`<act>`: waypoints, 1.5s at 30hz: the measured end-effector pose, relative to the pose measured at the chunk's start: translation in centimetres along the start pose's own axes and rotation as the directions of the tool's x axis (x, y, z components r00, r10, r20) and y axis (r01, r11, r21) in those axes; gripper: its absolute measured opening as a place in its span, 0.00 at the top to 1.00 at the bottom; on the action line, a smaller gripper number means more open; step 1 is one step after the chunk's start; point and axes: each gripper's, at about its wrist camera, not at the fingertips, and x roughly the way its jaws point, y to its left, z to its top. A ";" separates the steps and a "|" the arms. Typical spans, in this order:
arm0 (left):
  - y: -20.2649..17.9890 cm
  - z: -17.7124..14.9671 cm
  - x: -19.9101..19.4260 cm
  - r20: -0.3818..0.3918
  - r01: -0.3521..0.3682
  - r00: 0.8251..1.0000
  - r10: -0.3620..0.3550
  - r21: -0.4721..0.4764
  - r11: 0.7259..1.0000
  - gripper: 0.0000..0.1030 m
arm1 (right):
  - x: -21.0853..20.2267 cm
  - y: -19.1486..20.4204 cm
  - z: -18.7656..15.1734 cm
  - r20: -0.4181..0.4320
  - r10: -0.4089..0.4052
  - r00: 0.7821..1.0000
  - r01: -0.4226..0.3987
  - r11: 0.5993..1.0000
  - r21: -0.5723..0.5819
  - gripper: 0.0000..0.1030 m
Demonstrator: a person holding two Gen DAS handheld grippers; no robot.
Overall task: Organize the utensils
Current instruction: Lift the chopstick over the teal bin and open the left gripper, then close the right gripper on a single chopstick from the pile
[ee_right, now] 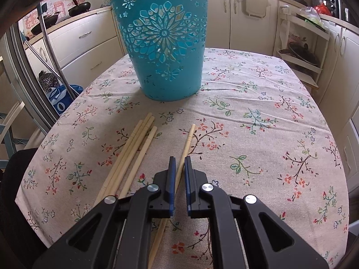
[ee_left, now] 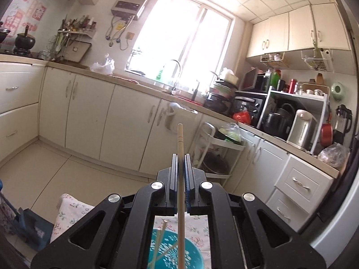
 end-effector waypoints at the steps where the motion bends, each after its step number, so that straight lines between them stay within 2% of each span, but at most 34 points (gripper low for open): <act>1: 0.2 -0.4 0.6 -0.003 -0.011 1.000 0.011 -0.004 1.000 0.95 | 0.0 0.1 0.0 0.000 -0.003 1.000 0.003 1.000 -0.005 0.92; 9: 1.2 -3.1 2.7 -0.047 -0.090 0.995 0.090 0.008 0.996 0.95 | 0.0 0.0 0.0 0.000 -0.004 1.000 0.004 1.000 -0.011 0.92; 21: 1.9 -5.7 1.9 -0.167 -0.097 0.980 0.110 0.082 0.992 0.94 | -0.1 0.2 -0.2 -0.001 -0.008 1.000 0.008 1.000 -0.016 0.91; 24: 2.3 -6.5 -0.3 -0.167 -0.118 0.977 0.134 0.100 0.988 0.82 | -0.2 0.0 -0.3 -0.001 -0.004 1.000 0.004 1.000 -0.016 0.91; 26: 3.1 -7.3 -2.8 -0.146 -0.159 0.974 0.173 0.105 0.982 0.59 | -0.2 -0.2 -0.2 -0.002 0.009 1.000 -0.009 1.000 -0.004 0.91; 27: 3.5 -7.9 -4.1 -0.137 -0.183 0.971 0.197 0.105 0.977 0.56 | -0.2 -0.4 -0.2 -0.002 0.018 1.000 -0.018 1.000 0.005 0.91; 31: 6.0 -11.1 -7.7 -0.179 -0.253 0.946 0.269 0.109 0.961 0.45 | -0.2 -1.0 -0.1 -0.004 0.050 0.999 -0.049 0.998 0.043 0.91; 36: 9.4 -17.0 -8.9 -0.333 -0.306 0.887 0.320 0.094 0.947 0.41 | -0.2 -1.2 -0.1 -0.006 0.057 0.998 -0.056 0.996 0.071 0.91; 38: 10.2 -18.6 -9.0 -0.364 -0.315 0.873 0.325 0.088 0.945 0.39 | -0.3 -1.1 -0.1 -0.009 0.040 0.999 -0.039 0.997 0.064 0.91; 43: 10.9 -20.8 -8.5 -0.404 -0.309 0.857 0.320 0.093 0.946 0.32 | -0.2 0.4 -0.1 -0.014 -0.044 0.999 0.043 0.999 -0.025 0.92; 45: 11.2 -21.0 -8.2 -0.426 -0.309 0.851 0.307 0.068 0.949 0.29 | -0.3 0.5 0.0 -0.018 -0.045 0.999 0.044 0.999 -0.029 0.94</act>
